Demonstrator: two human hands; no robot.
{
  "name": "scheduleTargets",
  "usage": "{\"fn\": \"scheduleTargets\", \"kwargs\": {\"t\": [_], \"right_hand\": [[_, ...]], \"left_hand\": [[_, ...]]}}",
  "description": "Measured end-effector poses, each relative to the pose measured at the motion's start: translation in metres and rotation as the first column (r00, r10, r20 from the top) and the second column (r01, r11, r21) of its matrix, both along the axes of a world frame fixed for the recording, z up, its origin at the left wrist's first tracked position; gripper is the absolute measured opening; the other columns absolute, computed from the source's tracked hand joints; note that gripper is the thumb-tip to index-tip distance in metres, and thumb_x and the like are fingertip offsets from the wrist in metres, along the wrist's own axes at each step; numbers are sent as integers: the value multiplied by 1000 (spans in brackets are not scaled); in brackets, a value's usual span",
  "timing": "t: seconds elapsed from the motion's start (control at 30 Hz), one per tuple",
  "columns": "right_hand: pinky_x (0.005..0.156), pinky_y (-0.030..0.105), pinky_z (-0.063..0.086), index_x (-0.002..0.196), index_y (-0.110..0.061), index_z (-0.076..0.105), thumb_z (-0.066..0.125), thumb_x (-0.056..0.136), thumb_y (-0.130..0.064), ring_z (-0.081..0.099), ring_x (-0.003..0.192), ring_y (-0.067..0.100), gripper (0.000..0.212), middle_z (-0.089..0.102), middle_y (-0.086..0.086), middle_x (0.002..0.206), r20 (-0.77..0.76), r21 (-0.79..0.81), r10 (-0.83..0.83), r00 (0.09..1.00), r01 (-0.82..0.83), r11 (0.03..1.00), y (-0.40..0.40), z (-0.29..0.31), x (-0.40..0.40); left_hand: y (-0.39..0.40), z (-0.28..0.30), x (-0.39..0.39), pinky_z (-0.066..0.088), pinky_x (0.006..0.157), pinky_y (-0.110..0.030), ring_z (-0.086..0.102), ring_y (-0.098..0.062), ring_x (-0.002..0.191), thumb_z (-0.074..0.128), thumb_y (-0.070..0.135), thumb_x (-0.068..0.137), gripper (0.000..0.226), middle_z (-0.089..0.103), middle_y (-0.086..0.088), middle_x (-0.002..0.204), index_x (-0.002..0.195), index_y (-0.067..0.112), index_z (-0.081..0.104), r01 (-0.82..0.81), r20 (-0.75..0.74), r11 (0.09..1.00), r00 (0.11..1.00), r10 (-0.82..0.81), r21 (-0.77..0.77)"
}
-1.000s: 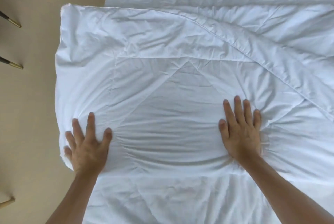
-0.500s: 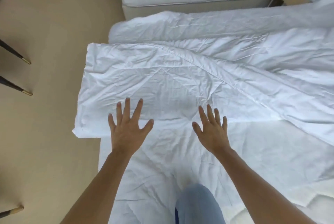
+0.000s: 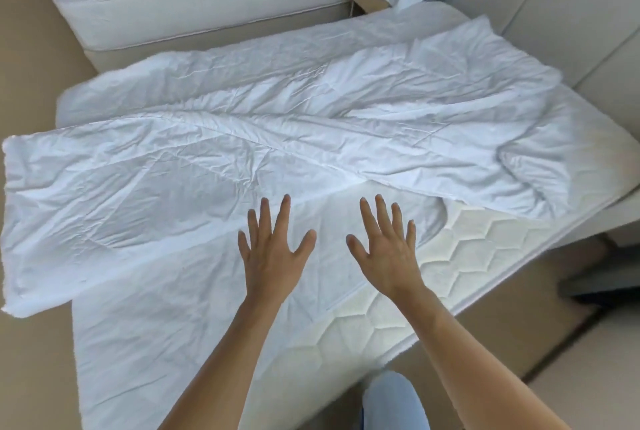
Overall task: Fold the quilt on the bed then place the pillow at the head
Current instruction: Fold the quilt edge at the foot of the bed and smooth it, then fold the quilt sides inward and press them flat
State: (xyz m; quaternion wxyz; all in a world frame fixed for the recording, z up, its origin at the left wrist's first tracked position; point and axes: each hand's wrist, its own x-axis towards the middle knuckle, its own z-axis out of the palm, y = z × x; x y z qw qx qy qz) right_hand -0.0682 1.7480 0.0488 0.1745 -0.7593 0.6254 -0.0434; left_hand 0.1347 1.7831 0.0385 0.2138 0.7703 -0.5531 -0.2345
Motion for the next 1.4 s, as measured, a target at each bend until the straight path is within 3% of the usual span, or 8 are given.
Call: {"fn": "scheduleTargets", "kwargs": {"t": [0.3,0.47,0.6,0.73,0.87,0.97,1.17,1.4], "right_hand": [[124,59,2,163,-36,-2,10,93,-73,-9,158,29,80,-6,-3,172,69,19,-187,980,186,982,-71,1,-252],[125,55,-1,163,-34,-4,20,99,-64,-10,158,28,75,-8,-4,172,84,132,-288,954,275,952,-105,2,-384],[125,54,3,163,-31,-3,30,105,-56,-4,159,28,72,-5,-3,172,129,275,-440,889,395,877,-133,-10,-457],[125,54,5,163,-29,-3,34,105,-53,-1,159,29,73,-4,-2,172,121,356,-507,853,440,825,-167,-33,-507],[126,54,10,163,-26,-2,34,105,-55,1,158,30,75,-4,-1,172,97,394,-493,865,421,817,-222,-61,-542],[126,54,12,163,-26,-7,34,104,-57,-1,158,32,78,-9,-1,172,53,442,-452,890,385,810,-272,-91,-565],[123,54,19,162,-21,-10,40,105,-49,1,157,37,81,-13,6,171,16,514,-422,906,355,781,-342,-158,-596],[122,58,21,159,-18,-20,59,94,-58,-4,155,41,110,-21,13,168,-54,545,-323,945,299,783,-379,-203,-598]], "left_hand": [[-101,-6,-256,0,125,-52,-7,-20,158,43,63,97,74,-2,4,172,160,44,7,113,-93,991,990,-106,70],[-147,-7,-385,9,125,-47,5,-19,158,45,61,98,71,10,6,171,159,43,14,57,-330,990,944,-12,128],[-179,-10,-444,26,121,-41,26,-20,153,48,52,102,64,20,7,168,158,44,17,-121,-608,964,755,245,238],[-213,-26,-482,30,105,-33,33,-24,149,45,43,105,62,24,-1,167,160,39,16,-217,-643,914,655,397,344],[-257,-64,-508,28,114,-42,33,-26,149,48,46,104,65,26,-3,167,160,37,16,-330,-655,847,538,531,416],[-290,-101,-526,27,119,-46,35,-26,148,51,51,101,69,30,-5,165,159,37,18,-430,-645,743,378,664,513],[-350,-162,-560,36,114,-54,42,-33,141,61,54,95,74,38,-11,157,155,29,27,-529,-596,464,-101,797,710],[-385,-192,-595,43,109,-49,43,-30,140,69,59,87,91,34,-6,160,157,36,15,-662,-552,278,-247,797,697]]}}
